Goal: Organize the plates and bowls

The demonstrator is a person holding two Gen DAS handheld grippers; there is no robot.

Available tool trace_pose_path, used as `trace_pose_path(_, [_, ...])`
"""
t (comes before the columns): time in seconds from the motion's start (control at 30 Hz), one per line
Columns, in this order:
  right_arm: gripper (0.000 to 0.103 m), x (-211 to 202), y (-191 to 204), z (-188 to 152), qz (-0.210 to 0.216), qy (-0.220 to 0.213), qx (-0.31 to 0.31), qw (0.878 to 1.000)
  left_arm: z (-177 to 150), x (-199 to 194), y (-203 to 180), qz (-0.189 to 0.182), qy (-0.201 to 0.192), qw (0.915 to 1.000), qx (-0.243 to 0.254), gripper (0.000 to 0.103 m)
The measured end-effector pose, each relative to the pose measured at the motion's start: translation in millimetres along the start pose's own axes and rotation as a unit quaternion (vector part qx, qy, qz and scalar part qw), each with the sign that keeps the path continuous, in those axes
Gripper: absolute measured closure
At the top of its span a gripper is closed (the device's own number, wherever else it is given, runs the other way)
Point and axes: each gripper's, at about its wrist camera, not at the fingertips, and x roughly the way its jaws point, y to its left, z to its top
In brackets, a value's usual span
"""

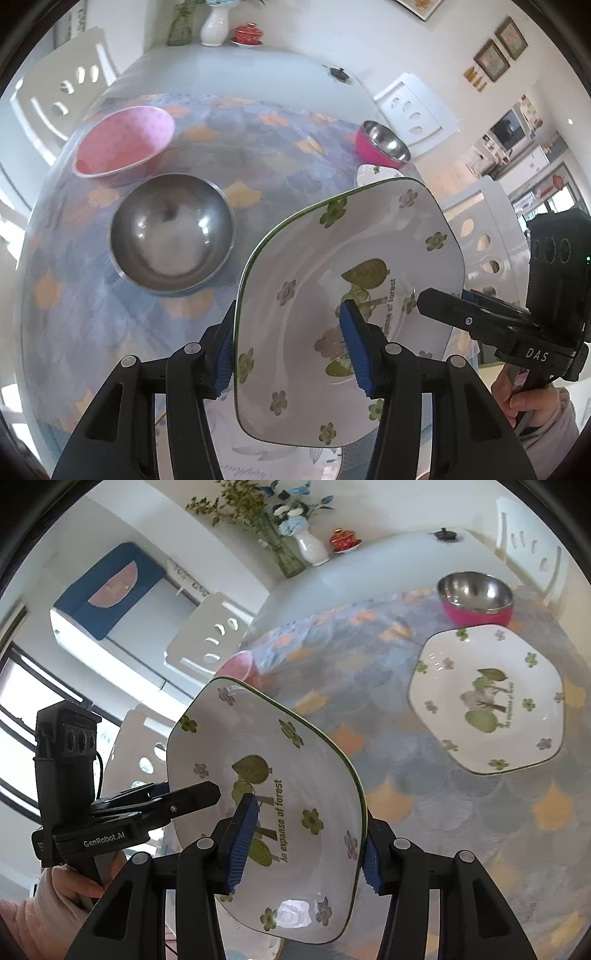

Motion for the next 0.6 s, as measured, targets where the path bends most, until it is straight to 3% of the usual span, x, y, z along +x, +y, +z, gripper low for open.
trace_pose_path(0.6, [0.053, 43, 54, -30, 0.04, 0.073, -0.056, 0.995, -66, -36, 53, 0.04, -0.011, 0.9956, -0.084, 0.055])
